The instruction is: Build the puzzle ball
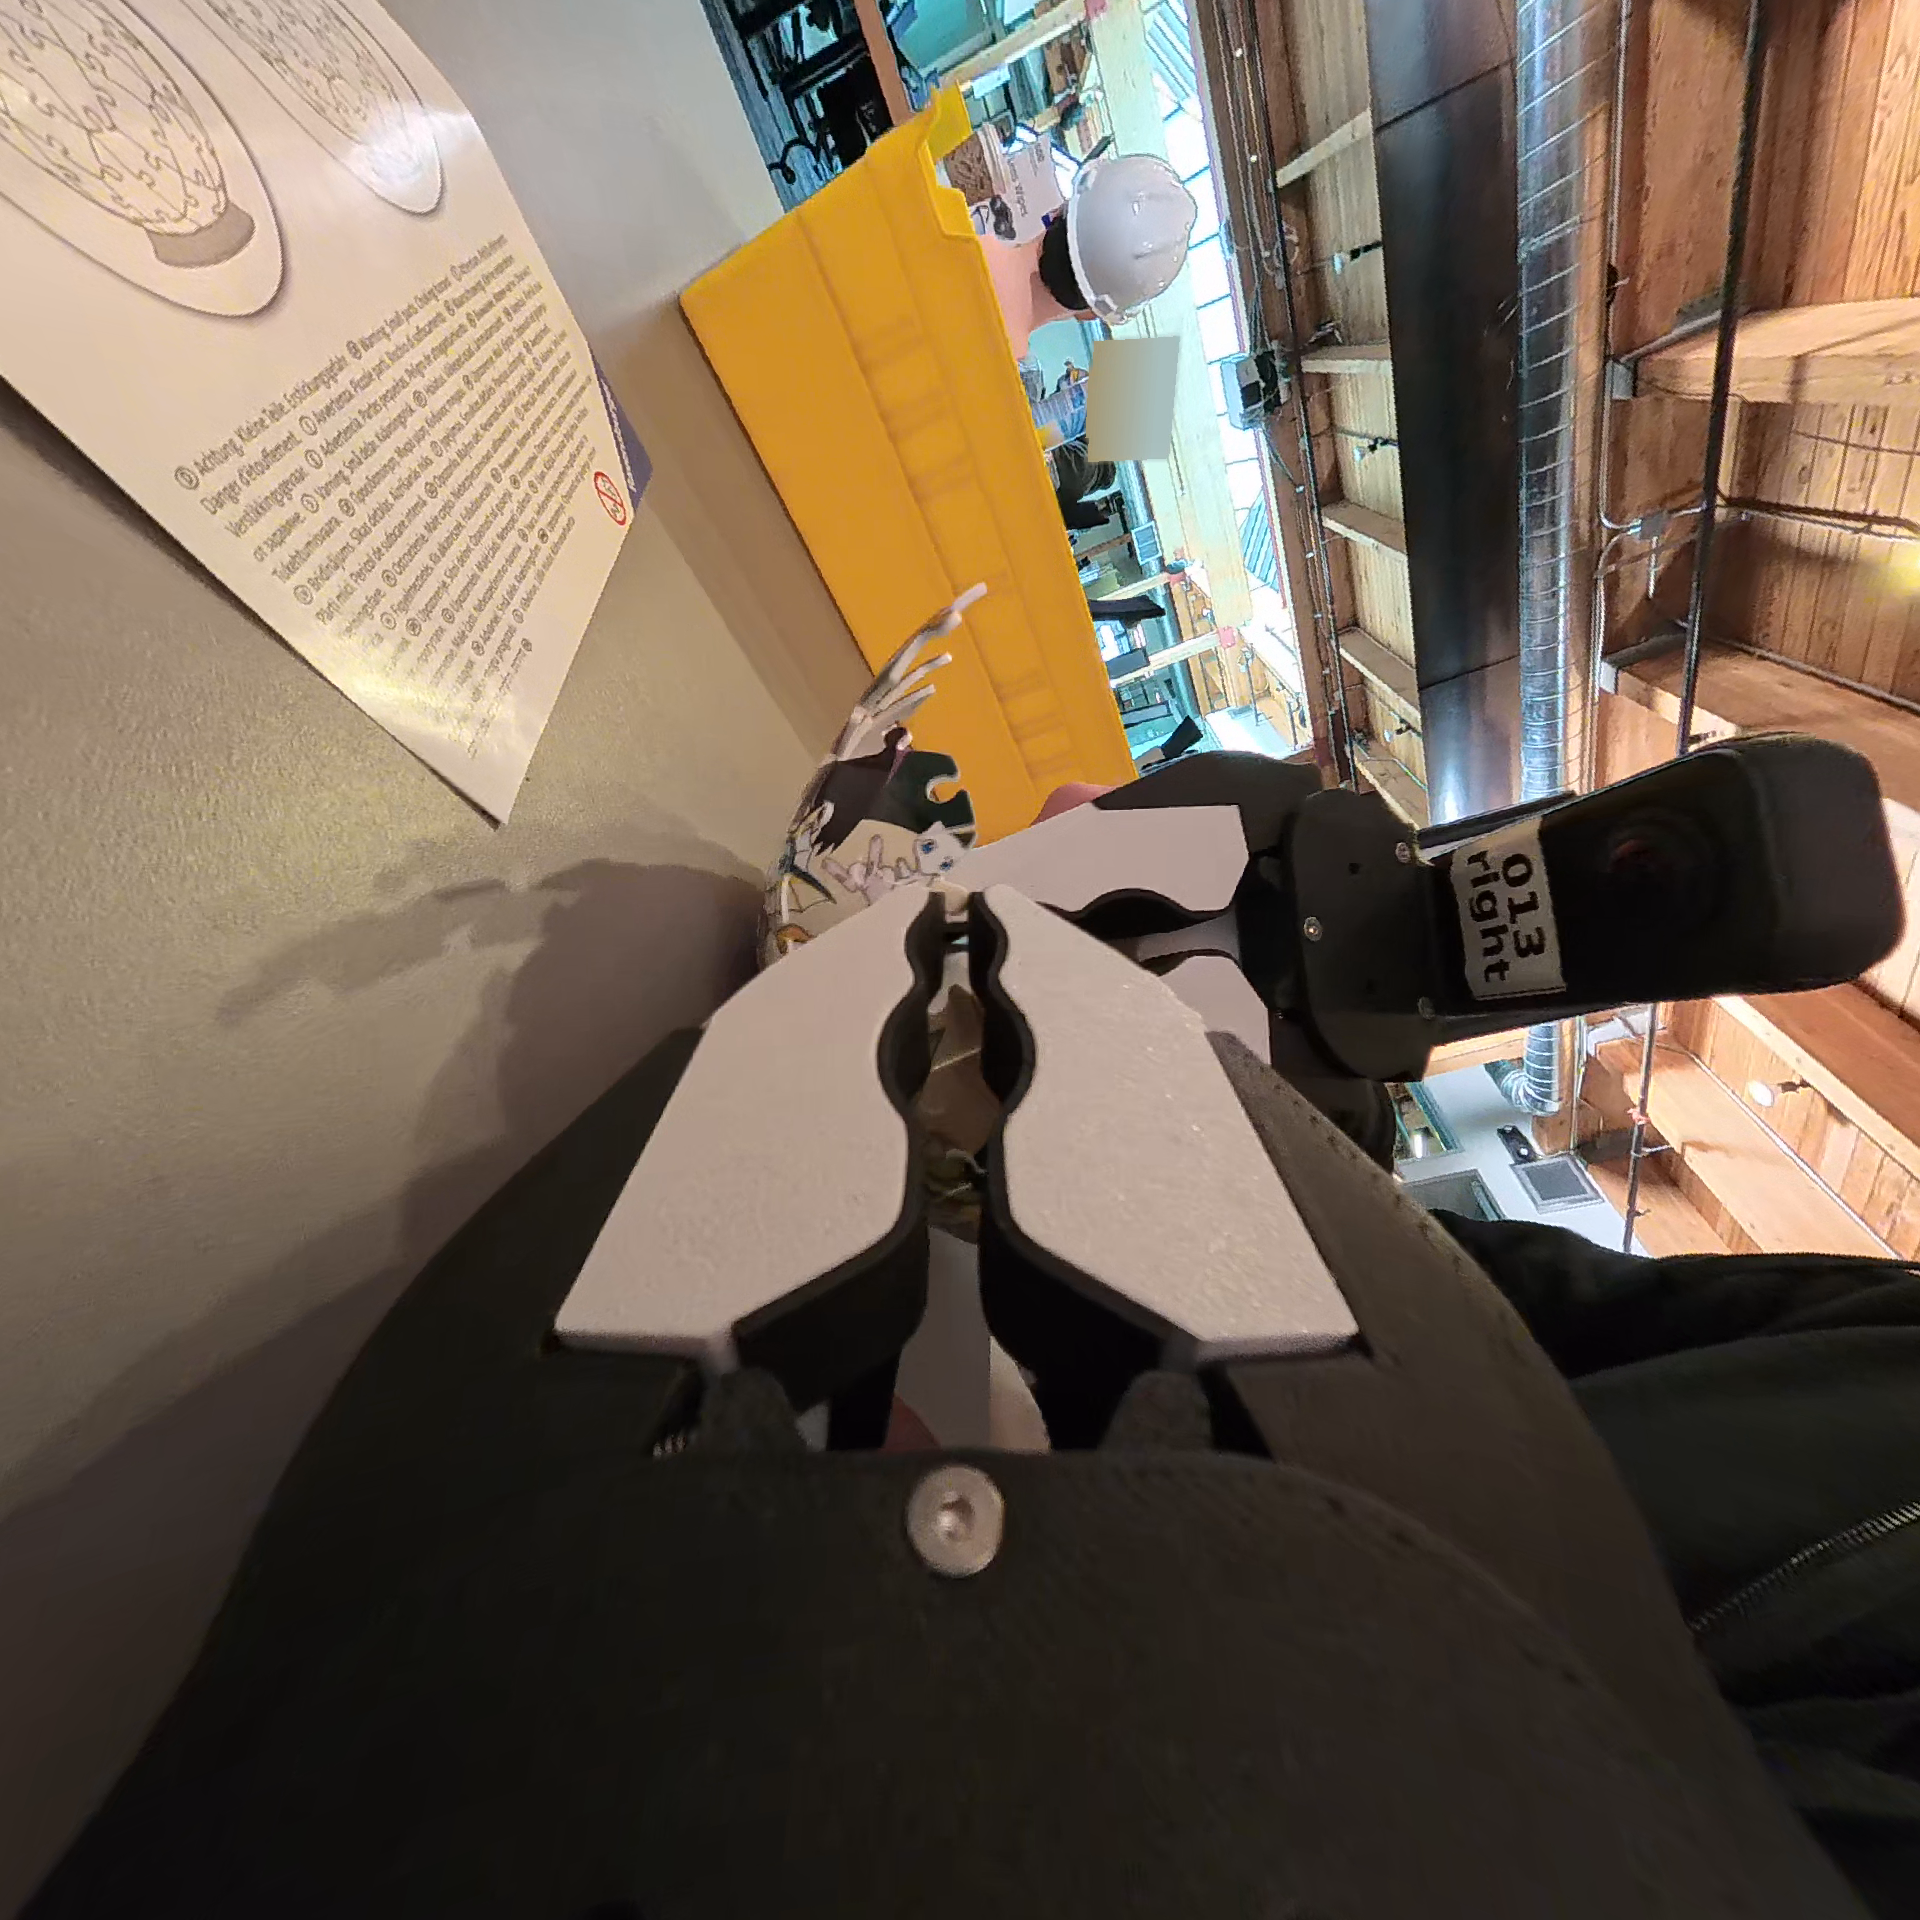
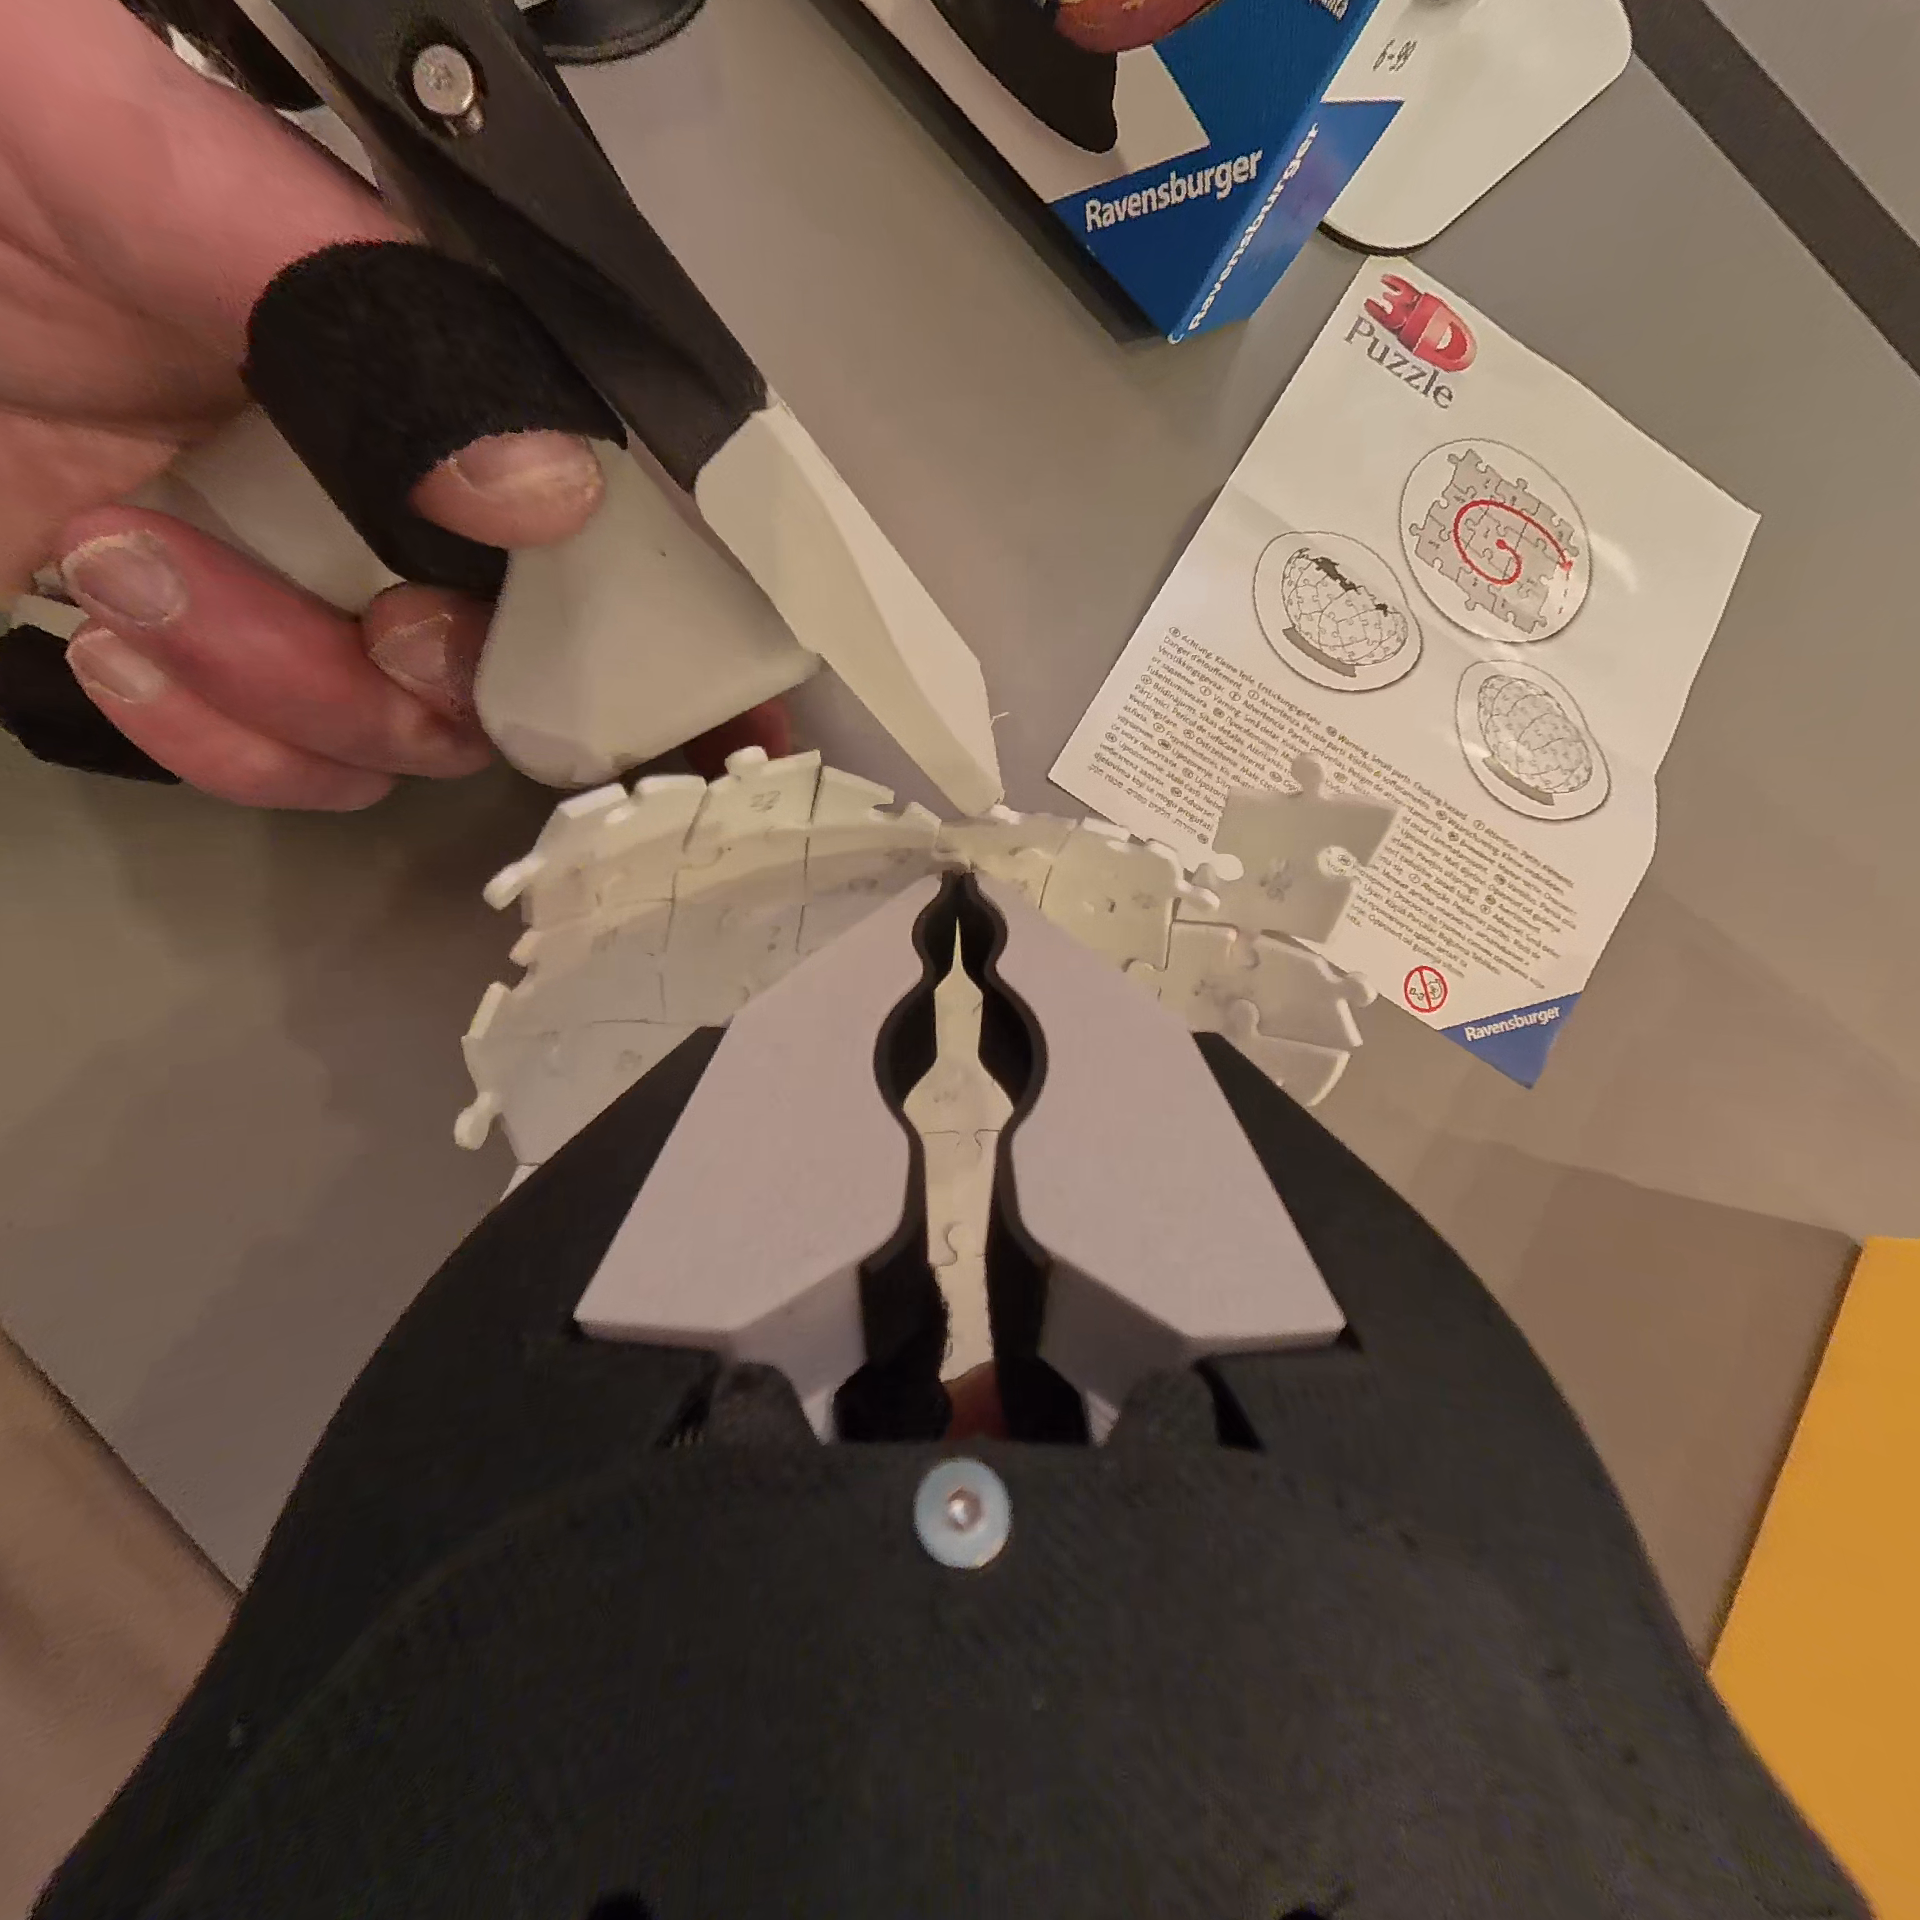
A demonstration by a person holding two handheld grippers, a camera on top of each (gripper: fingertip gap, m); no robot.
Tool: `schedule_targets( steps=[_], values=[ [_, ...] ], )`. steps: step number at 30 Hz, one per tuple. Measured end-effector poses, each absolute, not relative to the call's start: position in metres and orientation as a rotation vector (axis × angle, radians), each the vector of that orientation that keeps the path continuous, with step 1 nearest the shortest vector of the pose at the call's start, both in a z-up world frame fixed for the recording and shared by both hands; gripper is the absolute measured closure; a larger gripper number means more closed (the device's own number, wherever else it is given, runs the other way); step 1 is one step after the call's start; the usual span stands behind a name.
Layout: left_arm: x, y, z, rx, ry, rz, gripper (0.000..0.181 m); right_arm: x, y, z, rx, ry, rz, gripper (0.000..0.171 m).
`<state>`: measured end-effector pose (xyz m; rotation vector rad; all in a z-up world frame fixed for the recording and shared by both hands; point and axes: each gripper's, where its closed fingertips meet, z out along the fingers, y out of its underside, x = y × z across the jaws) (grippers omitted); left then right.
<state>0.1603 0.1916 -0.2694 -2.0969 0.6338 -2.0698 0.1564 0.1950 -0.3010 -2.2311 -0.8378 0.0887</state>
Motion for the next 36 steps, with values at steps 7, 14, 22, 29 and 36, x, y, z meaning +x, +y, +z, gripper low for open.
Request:
schedule_targets(
  steps=[7, 14, 22, 29, 36],
  values=[
    [0.159, 0.192, -0.261, -2.027, 0.611, -2.111, 0.171, 0.155, 0.196, -0.297, -2.205, -0.822, 0.111, 0.171],
    [0.153, 0.195, -0.241, -1.845, 0.546, -2.248, 0.169, 0.156, 0.196, -0.290, -2.175, -0.789, 0.135, 0.171],
    [0.155, 0.195, -0.233, -1.760, 0.578, -2.287, 0.162, 0.154, 0.203, -0.276, -2.109, -0.740, 0.141, 0.171],
    [0.157, 0.194, -0.232, -1.767, 0.608, -2.278, 0.157, 0.158, 0.203, -0.272, -2.097, -0.728, 0.128, 0.171],
    [0.159, 0.191, -0.237, -1.797, 0.638, -2.269, 0.154, 0.156, 0.206, -0.275, -2.094, -0.719, 0.148, 0.170]
  ],
)
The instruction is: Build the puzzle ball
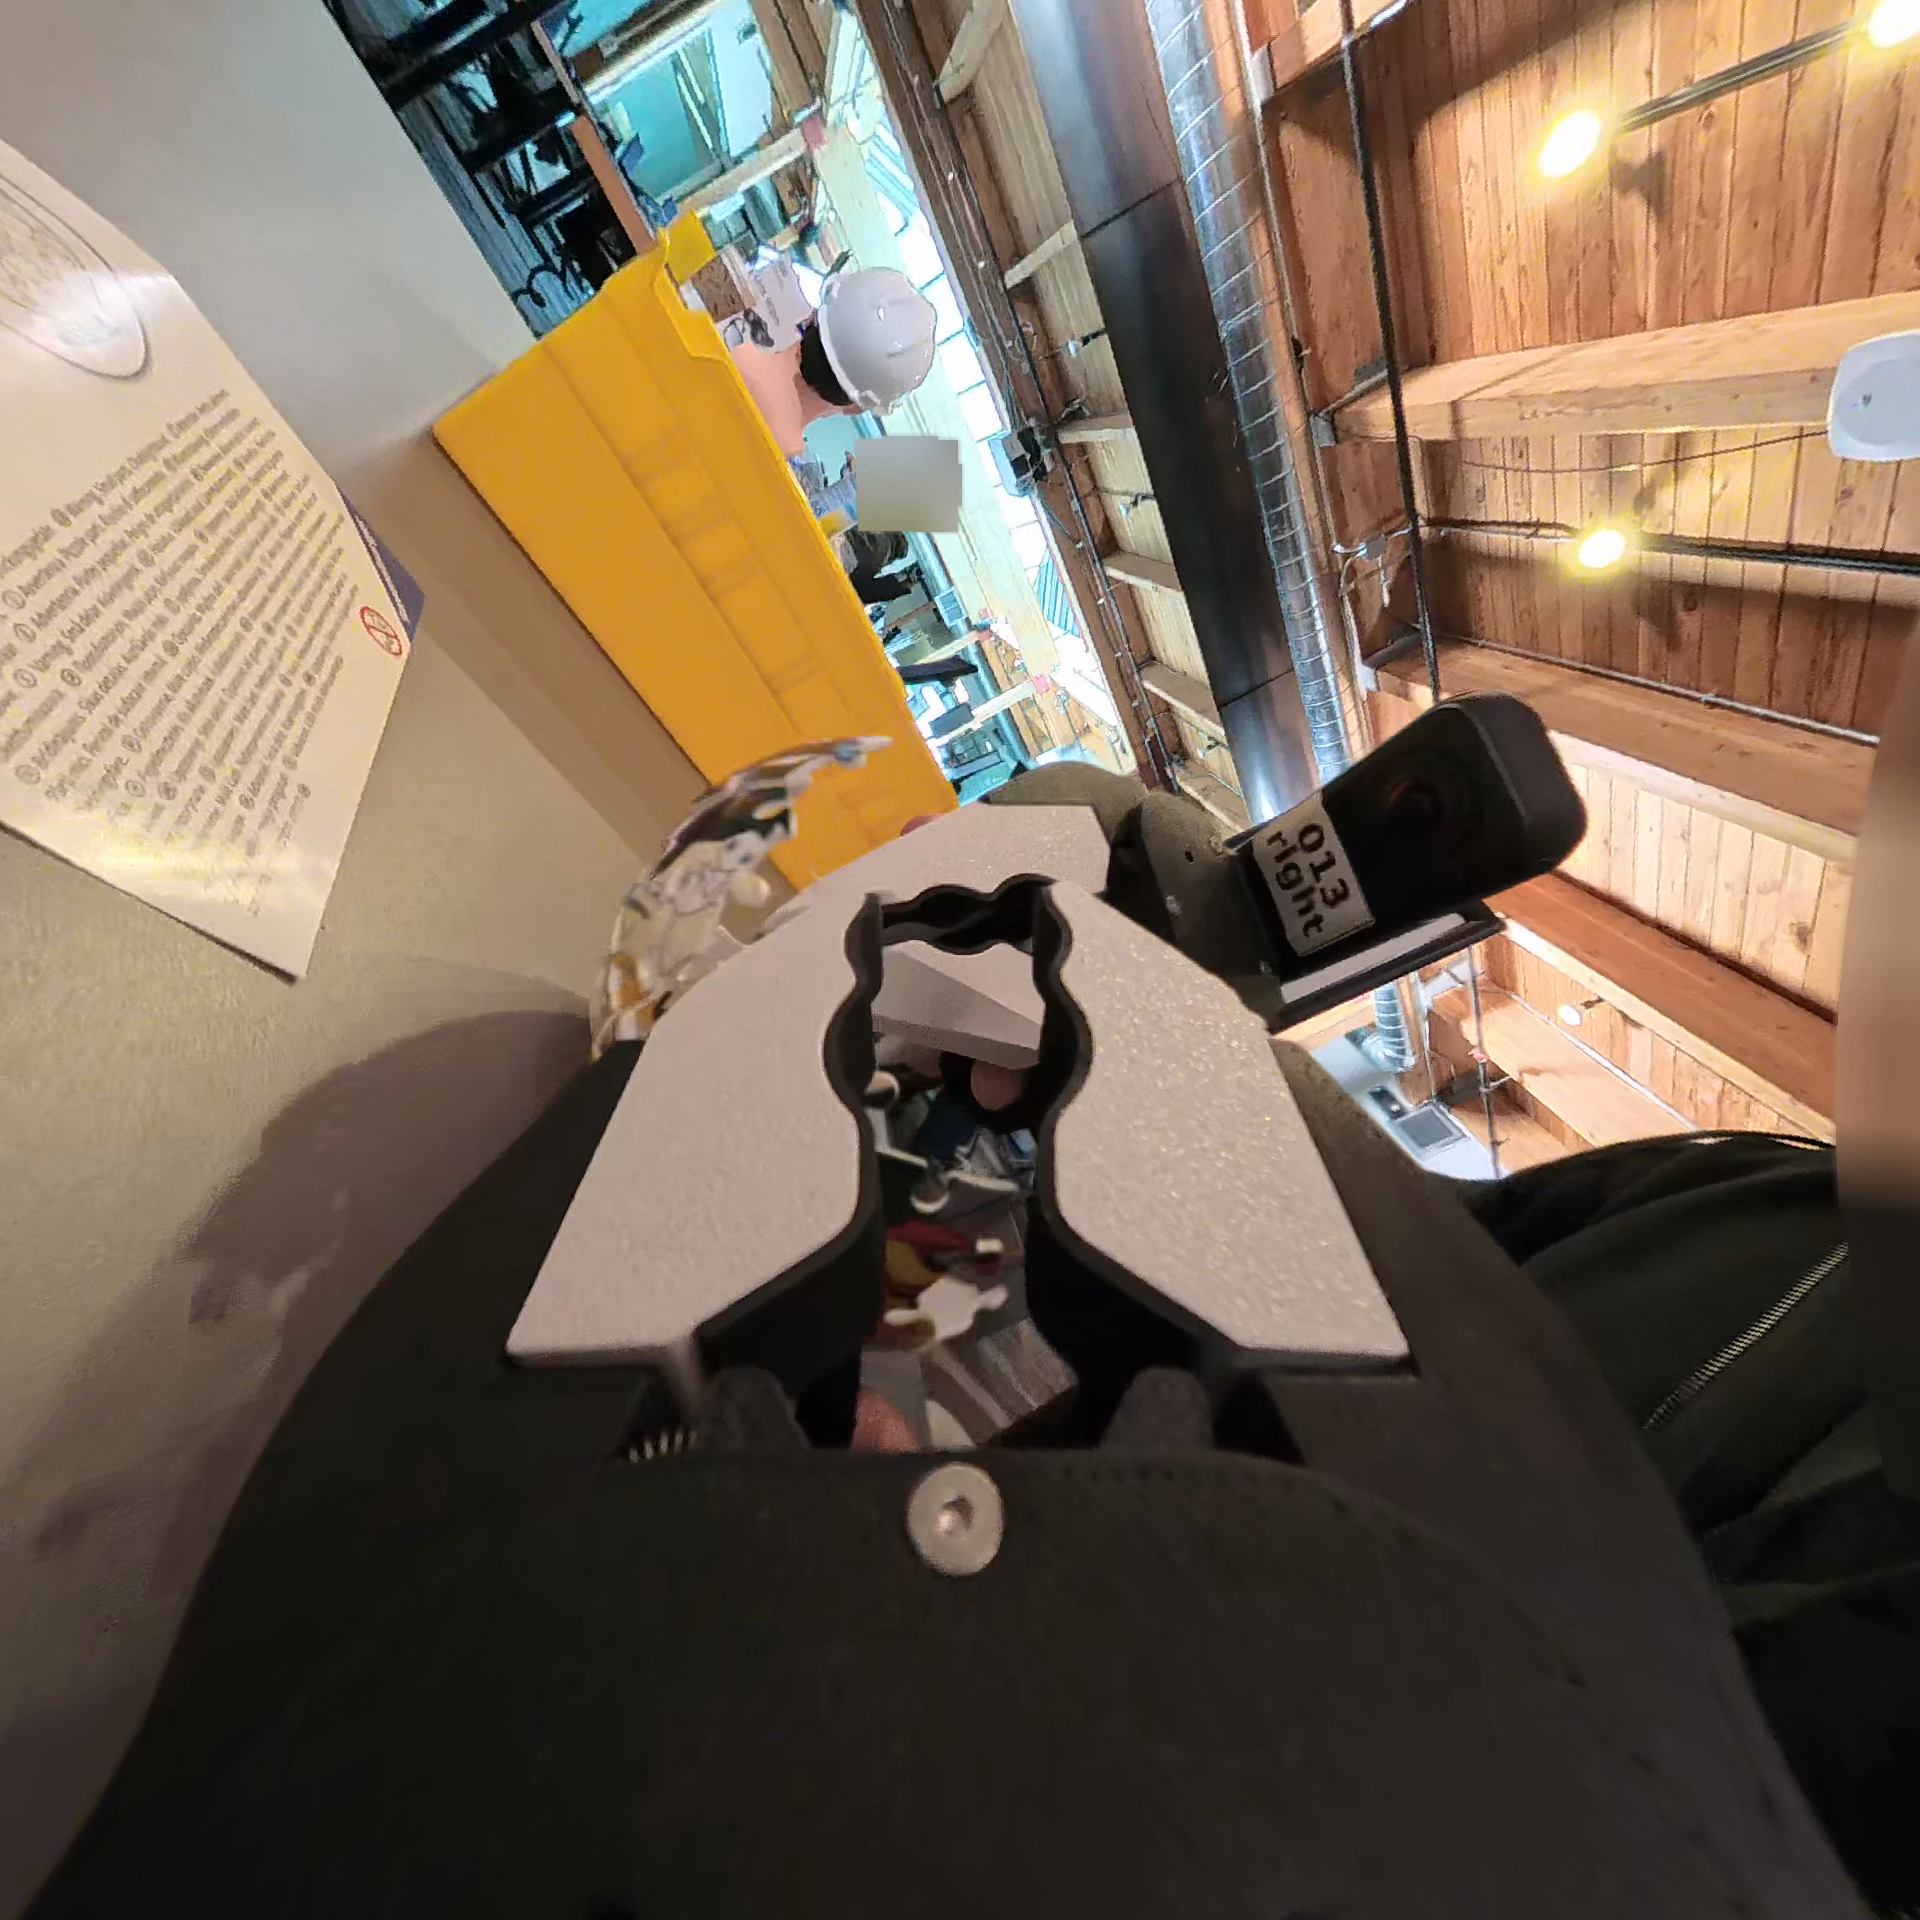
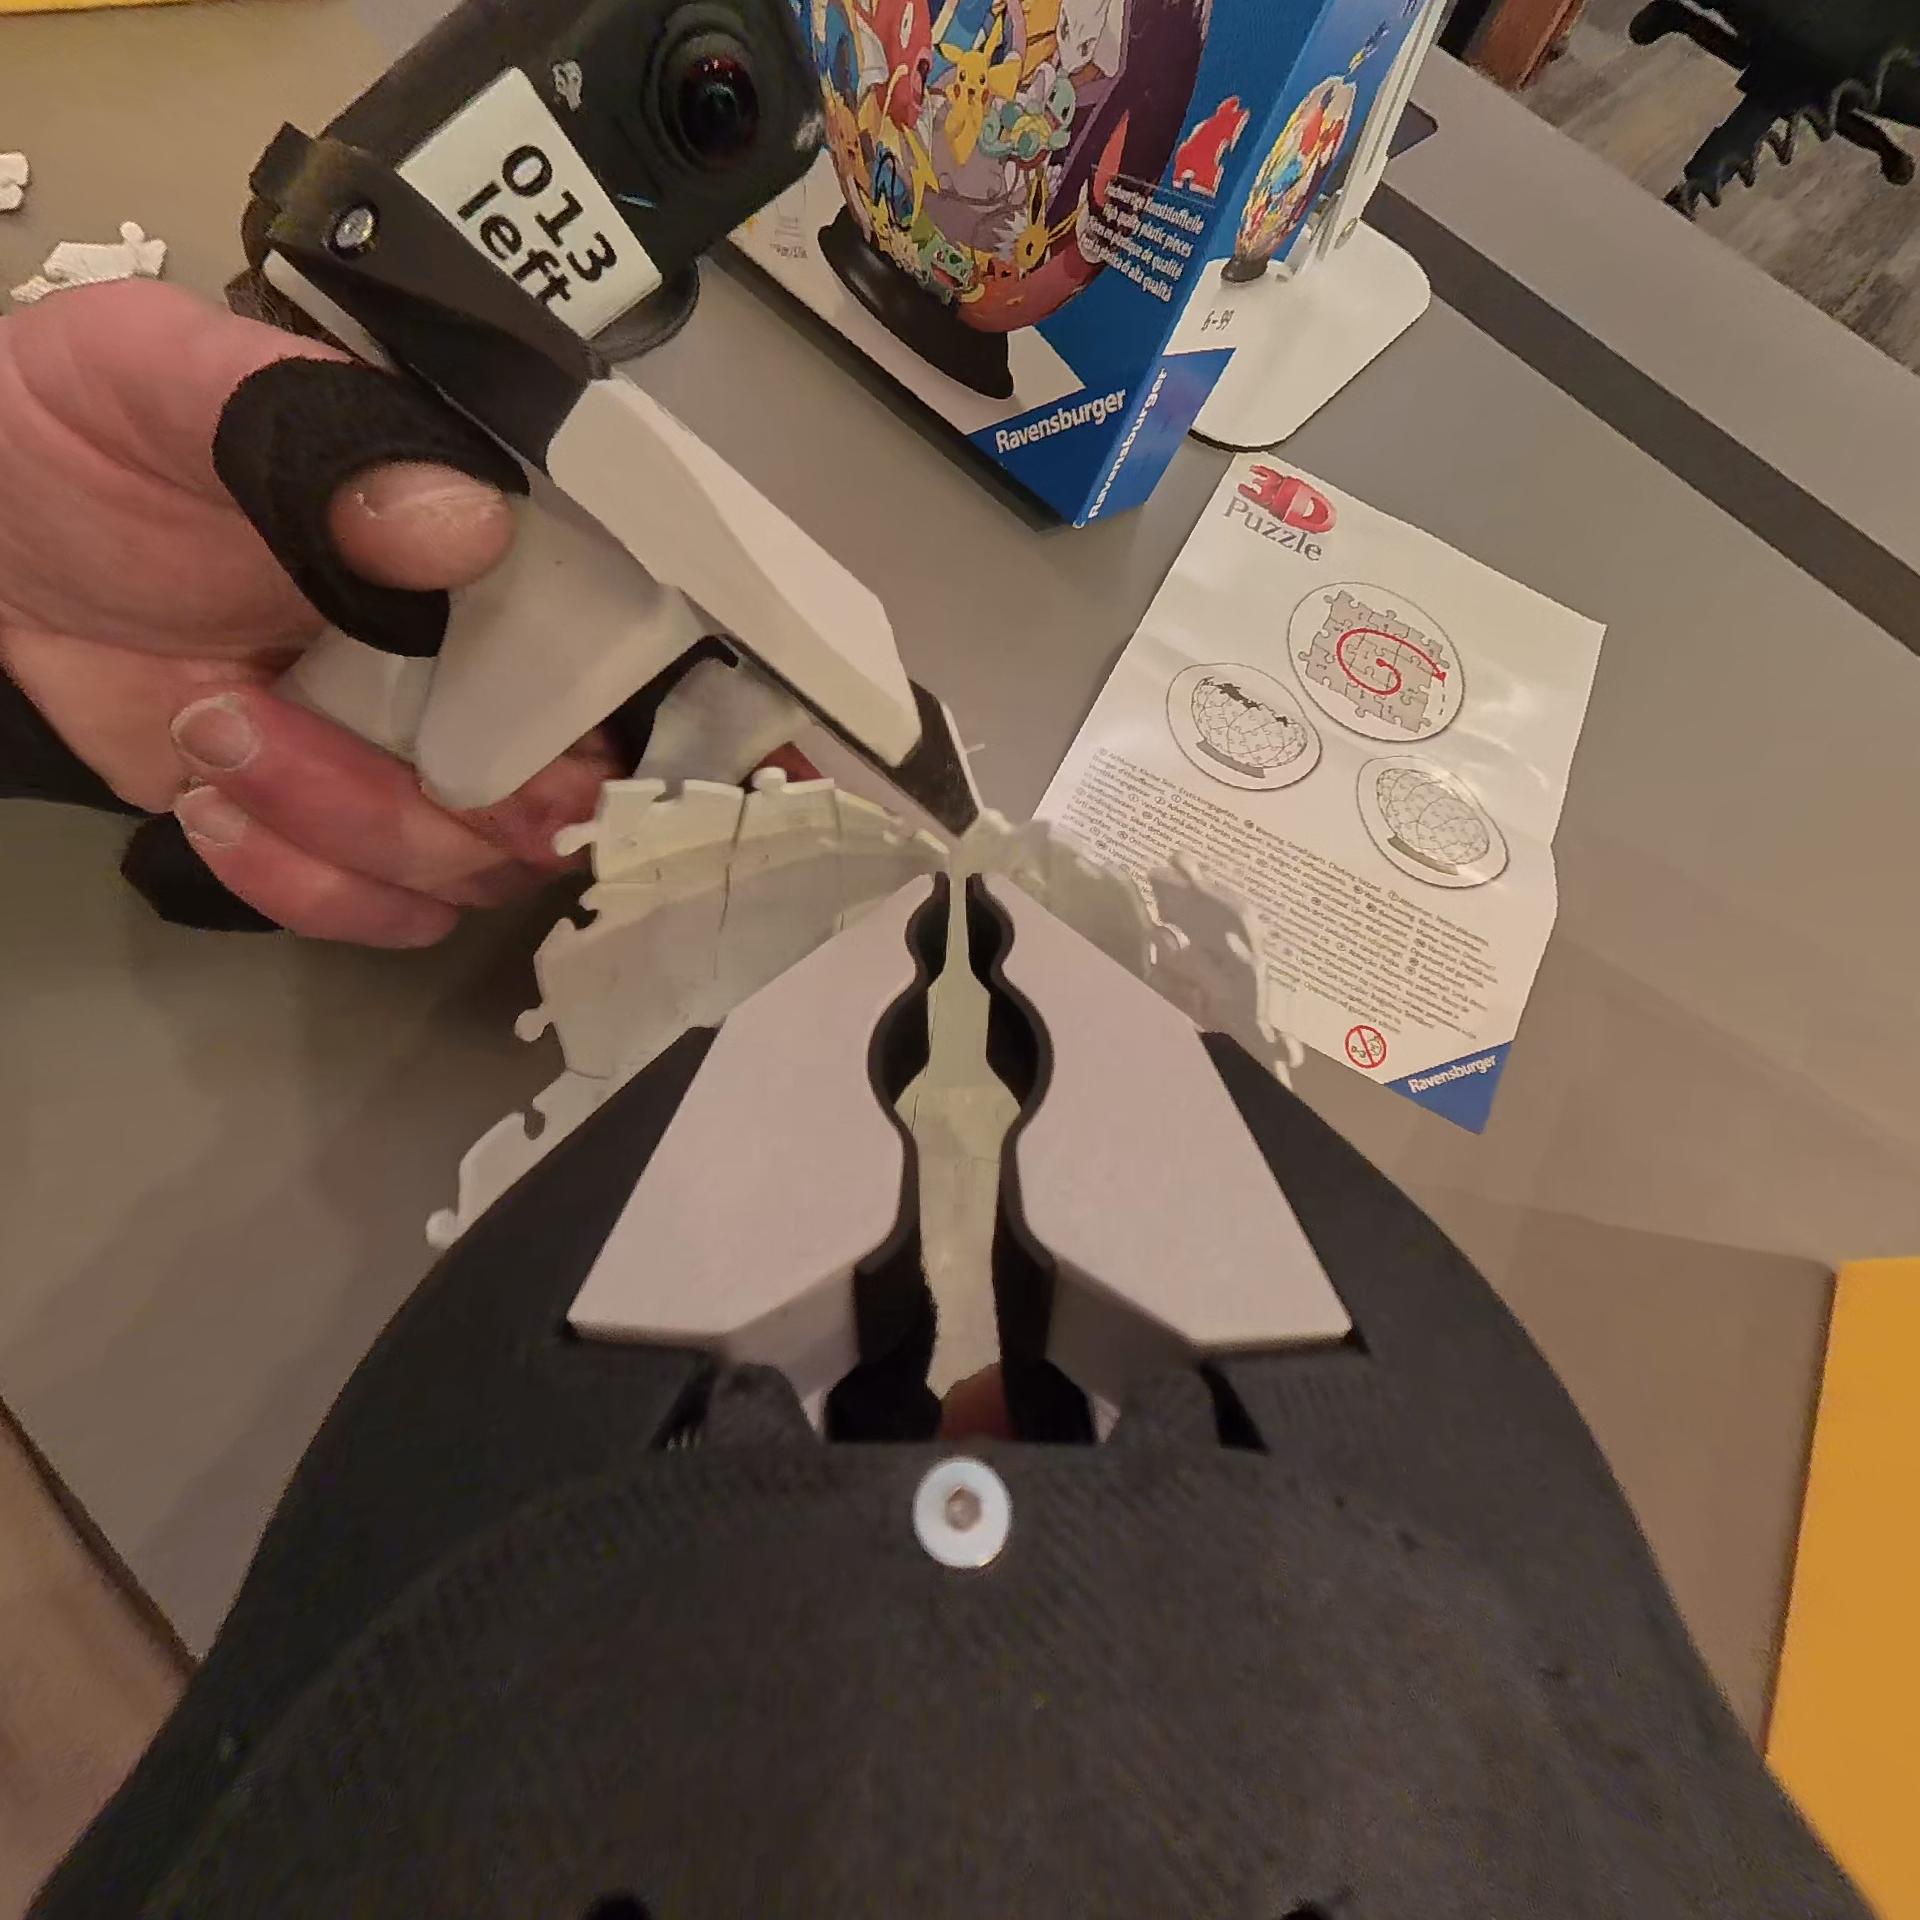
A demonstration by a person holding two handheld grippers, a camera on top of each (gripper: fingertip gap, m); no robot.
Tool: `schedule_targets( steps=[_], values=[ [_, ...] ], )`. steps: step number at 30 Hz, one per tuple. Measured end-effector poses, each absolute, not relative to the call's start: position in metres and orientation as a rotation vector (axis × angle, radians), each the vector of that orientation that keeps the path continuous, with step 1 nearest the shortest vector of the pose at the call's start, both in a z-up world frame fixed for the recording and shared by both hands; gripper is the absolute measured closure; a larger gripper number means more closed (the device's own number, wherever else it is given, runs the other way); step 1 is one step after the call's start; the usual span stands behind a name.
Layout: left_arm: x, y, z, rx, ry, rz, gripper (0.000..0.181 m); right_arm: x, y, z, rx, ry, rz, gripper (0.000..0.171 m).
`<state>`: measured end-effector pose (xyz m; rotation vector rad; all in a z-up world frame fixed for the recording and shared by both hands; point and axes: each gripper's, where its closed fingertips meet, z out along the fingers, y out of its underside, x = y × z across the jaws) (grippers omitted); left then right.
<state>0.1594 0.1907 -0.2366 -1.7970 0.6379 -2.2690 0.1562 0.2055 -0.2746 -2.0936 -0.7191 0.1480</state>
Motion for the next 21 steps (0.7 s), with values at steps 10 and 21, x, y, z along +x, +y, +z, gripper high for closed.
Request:
schedule_targets(
  steps=[10, 21],
  values=[
    [0.152, 0.204, -0.250, -1.916, 0.679, -2.072, 0.147, 0.165, 0.202, -0.269, -2.097, -0.742, 0.121, 0.171],
    [0.117, 0.202, -0.257, -2.039, 0.753, -1.767, 0.145, 0.226, 0.200, -0.234, -2.102, -0.607, 0.123, 0.159]
  ],
)
